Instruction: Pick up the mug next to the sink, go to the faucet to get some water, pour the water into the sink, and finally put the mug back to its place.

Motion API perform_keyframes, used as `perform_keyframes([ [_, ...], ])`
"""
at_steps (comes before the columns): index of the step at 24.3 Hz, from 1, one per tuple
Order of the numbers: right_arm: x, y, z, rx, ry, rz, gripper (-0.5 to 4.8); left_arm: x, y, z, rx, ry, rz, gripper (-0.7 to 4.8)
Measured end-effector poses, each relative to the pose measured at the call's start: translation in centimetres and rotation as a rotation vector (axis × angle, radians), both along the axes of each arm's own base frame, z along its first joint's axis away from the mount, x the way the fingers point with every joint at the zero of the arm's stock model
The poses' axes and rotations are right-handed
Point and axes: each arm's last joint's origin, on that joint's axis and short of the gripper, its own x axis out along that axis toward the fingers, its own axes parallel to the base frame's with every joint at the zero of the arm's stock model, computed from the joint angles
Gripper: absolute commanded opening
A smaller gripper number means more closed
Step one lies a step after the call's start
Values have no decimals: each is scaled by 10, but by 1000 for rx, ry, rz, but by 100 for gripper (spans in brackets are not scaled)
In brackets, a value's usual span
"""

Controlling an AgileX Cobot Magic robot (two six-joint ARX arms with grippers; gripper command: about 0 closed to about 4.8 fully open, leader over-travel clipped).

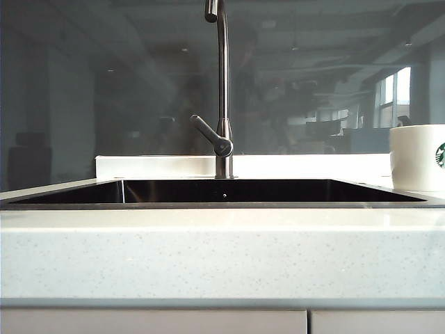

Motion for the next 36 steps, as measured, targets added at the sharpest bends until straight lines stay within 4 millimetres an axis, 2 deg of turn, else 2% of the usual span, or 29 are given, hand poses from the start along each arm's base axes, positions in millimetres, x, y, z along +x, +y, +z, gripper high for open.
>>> perform_keyframes([
  [7,-1,0,-3,49,30,-32,-6,0,0,0,0,0,0,-3],
  [10,-15,7,-14,73,77,-37,-6,0,0,0,0,0,0,-3],
  [12,-23,11,-41,82,105,-56,-6,0,0,0,0,1,0,-3],
  [15,-32,15,-95,158,163,-59,-6,0,0,0,0,1,0,-3],
  [19,-33,18,-143,224,124,-69,-6,0,0,0,0,0,0,-3],
  [27,-33,30,-160,198,43,-46,-6,0,0,0,0,1,-1,-3],
  [36,-33,33,-149,150,-75,-52,-6,0,0,-1,0,8,-1,-3],
])
